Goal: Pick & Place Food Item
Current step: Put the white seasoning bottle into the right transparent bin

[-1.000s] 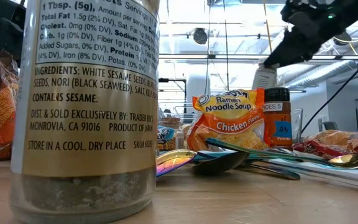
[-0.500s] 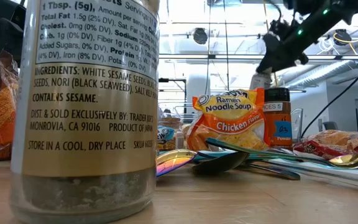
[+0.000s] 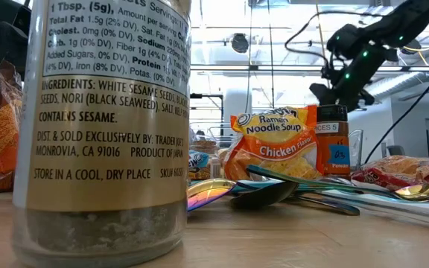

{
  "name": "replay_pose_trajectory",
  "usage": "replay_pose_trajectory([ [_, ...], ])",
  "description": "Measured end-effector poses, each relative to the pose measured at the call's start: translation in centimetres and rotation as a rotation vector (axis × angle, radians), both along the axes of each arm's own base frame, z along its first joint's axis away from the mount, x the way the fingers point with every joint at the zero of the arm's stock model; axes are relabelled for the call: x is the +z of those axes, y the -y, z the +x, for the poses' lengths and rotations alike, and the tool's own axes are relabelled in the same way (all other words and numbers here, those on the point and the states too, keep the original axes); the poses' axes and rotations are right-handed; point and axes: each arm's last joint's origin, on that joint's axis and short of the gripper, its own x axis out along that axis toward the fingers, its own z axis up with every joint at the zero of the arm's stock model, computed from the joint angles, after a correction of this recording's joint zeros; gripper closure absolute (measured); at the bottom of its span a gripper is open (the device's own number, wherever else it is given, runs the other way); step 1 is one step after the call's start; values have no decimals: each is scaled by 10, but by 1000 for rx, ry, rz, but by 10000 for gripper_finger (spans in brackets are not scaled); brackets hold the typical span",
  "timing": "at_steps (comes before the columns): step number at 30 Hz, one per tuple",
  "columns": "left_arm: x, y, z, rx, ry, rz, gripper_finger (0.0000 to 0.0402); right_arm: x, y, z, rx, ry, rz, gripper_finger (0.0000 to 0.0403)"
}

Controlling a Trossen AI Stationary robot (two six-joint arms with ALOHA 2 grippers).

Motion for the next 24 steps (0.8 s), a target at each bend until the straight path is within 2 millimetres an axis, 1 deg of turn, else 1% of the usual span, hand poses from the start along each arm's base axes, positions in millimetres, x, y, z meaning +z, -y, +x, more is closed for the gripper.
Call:
replay_pose_trajectory([
  [8,0,0,0,0,0,0,78,-17,18,2,-42,-14,33,203],
  [16,0,0,0,0,0,0,78,-34,29,2,-107,-78,72,202],
  [24,0,0,0,0,0,0,78,-37,33,2,-108,-80,67,201],
])
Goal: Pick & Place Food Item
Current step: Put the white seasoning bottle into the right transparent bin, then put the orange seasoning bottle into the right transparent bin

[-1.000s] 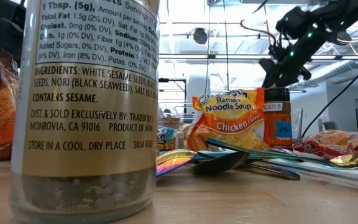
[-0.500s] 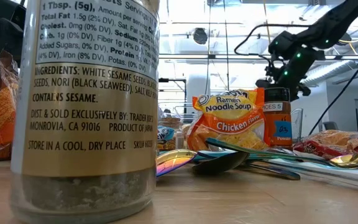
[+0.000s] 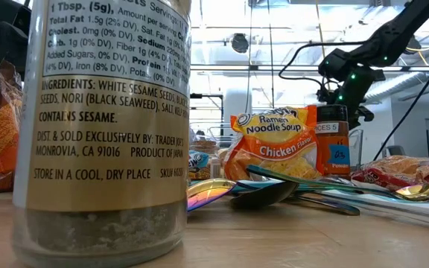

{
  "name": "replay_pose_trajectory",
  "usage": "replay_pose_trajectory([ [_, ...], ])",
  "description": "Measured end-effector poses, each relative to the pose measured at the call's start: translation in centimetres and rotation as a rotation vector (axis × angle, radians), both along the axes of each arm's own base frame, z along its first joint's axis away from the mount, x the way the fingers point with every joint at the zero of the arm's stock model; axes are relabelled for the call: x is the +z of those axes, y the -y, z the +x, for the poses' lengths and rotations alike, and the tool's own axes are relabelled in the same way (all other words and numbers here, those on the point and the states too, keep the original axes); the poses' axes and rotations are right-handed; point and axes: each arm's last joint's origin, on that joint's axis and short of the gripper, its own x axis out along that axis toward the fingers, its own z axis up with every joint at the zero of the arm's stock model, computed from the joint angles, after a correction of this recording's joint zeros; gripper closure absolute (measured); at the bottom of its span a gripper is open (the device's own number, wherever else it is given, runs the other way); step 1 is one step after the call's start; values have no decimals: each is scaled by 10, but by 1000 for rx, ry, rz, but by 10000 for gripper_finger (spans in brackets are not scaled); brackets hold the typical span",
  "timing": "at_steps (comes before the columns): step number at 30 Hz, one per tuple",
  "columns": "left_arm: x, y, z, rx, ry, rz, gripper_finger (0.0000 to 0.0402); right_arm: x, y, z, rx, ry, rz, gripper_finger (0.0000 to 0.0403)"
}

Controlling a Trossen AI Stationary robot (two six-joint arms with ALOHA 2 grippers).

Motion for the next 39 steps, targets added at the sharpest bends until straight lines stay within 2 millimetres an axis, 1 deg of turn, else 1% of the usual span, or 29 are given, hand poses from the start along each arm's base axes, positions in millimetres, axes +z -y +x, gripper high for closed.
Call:
replay_pose_trajectory([
  [3,0,0,0,0,0,0,78,0,0,0,1,4,-5,191],
  [13,0,0,0,0,0,0,78,3,-1,0,4,13,-17,118],
  [17,0,0,0,1,0,0,78,16,-6,-2,23,55,-55,106],
  [20,0,0,0,0,0,0,78,31,-14,-4,75,151,-78,105],
  [23,0,0,0,1,0,0,78,46,-27,-3,146,309,-70,107],
  [26,0,0,0,0,0,0,78,61,-43,2,262,454,-55,110],
  [31,0,0,0,1,0,0,78,78,-74,17,493,596,-7,112],
  [36,0,0,0,0,0,0,78,79,-112,40,729,667,47,112],
  [39,0,0,0,0,0,0,78,69,-142,55,899,708,54,112],
])
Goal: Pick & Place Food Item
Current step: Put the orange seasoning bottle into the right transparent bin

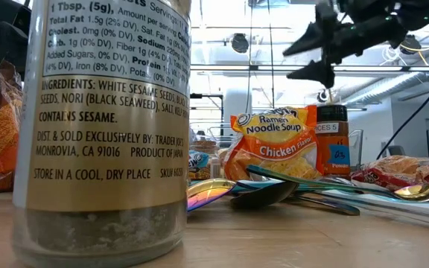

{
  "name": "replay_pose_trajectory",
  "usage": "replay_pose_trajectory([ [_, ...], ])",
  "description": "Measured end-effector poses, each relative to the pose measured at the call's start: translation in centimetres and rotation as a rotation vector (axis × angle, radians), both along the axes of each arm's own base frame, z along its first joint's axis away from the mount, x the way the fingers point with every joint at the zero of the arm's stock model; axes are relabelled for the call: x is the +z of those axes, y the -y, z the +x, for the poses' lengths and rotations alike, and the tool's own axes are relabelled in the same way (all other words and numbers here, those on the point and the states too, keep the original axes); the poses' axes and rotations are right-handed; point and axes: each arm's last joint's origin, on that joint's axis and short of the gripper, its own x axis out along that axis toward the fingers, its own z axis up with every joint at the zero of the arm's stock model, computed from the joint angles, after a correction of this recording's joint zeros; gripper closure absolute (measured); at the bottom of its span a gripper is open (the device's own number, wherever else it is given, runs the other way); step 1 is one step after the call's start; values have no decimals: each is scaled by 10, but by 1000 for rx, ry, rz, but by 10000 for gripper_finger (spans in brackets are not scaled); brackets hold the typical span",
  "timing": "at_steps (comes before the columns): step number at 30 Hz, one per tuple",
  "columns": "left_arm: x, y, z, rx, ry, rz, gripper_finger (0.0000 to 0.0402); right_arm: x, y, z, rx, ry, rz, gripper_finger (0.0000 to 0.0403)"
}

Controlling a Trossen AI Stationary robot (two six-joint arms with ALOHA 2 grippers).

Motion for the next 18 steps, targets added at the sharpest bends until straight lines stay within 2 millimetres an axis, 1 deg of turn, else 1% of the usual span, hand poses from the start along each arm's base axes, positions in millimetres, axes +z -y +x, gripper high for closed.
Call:
replay_pose_trajectory([
  [4,0,0,0,0,0,0,78,-14,-38,11,197,115,-43,112],
  [8,0,0,0,0,0,0,78,-22,-66,12,337,231,-81,112],
  [13,0,0,0,0,0,0,78,-38,-89,6,454,309,-147,112],
  [15,0,0,0,0,0,0,78,-47,-97,4,458,312,-143,112],
  [18,0,0,0,0,0,0,78,-55,-108,3,495,293,-159,112],
])
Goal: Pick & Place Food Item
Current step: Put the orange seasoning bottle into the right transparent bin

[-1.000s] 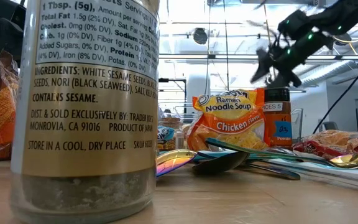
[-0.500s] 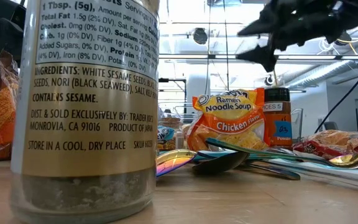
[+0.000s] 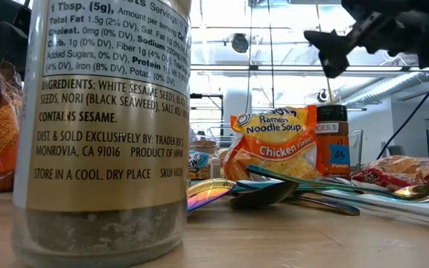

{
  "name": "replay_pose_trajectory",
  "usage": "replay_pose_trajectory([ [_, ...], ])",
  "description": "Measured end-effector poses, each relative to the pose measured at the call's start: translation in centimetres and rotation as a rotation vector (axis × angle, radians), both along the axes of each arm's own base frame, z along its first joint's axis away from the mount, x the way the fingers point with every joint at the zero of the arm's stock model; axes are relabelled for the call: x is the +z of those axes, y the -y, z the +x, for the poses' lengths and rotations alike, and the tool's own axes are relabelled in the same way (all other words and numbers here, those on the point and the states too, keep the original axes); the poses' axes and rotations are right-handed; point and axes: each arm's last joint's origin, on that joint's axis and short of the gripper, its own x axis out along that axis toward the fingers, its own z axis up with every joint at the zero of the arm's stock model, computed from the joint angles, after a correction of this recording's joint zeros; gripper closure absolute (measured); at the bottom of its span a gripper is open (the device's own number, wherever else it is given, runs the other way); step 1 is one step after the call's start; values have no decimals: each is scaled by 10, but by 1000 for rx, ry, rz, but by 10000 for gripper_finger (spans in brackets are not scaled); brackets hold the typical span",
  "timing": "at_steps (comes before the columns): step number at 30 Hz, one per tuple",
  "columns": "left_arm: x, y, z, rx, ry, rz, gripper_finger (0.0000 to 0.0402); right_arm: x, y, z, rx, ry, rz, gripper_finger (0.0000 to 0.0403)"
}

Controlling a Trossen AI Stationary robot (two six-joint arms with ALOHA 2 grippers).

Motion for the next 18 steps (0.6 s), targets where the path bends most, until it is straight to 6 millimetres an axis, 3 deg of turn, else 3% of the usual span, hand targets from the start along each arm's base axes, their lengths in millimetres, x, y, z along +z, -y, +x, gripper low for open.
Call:
replay_pose_trajectory([
  [3,0,0,0,0,0,0,78,-2,-12,2,28,17,-108,112],
  [7,0,0,0,0,0,0,78,7,-26,8,-127,41,-281,112],
  [14,0,0,0,0,0,0,78,3,-40,14,-313,-334,-468,112],
  [18,0,0,0,0,0,0,78,0,-40,14,-313,-384,-453,112],
])
